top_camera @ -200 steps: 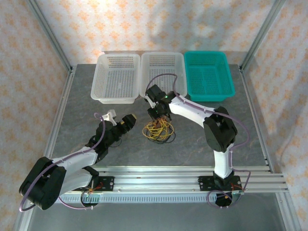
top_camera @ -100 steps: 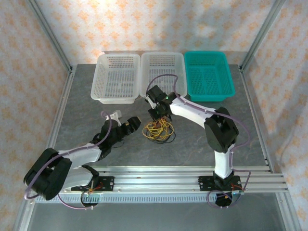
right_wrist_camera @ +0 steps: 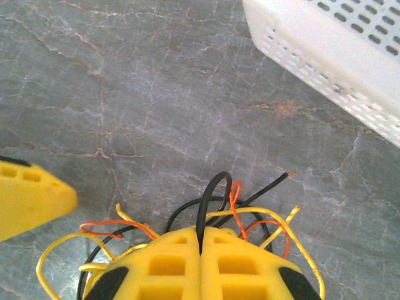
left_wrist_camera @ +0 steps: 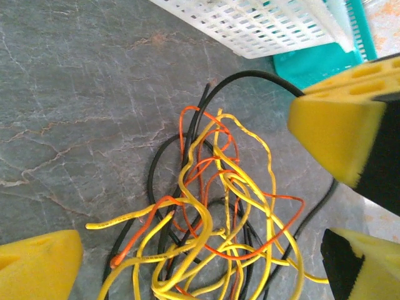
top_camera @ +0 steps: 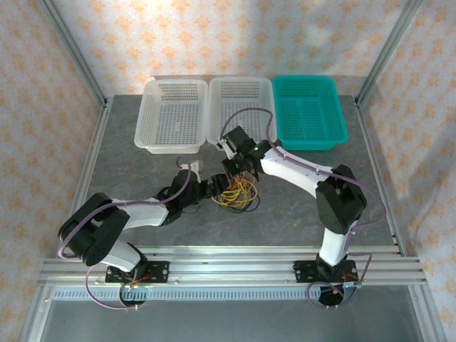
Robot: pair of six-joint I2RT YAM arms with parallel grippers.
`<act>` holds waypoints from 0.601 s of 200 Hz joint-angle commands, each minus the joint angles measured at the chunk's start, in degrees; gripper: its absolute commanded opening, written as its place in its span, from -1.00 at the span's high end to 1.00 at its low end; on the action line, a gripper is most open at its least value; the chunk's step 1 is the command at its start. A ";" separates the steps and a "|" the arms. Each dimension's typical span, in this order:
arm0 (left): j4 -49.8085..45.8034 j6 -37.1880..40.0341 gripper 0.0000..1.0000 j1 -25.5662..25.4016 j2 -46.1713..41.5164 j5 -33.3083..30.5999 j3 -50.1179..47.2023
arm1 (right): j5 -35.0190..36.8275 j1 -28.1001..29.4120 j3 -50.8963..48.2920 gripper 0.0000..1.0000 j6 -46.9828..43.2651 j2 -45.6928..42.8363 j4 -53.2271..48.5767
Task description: Untangle the cables
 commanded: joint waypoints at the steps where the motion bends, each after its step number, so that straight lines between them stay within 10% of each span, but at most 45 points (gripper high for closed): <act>1: -0.29 1.86 -0.99 -0.37 2.11 -0.14 2.40 | -2.87 -1.33 -1.45 1.00 1.55 -2.86 2.93; 120: 0.30 2.21 -0.99 -0.38 11.13 -2.23 9.63 | -13.81 -6.39 -4.46 1.00 4.87 -8.36 7.60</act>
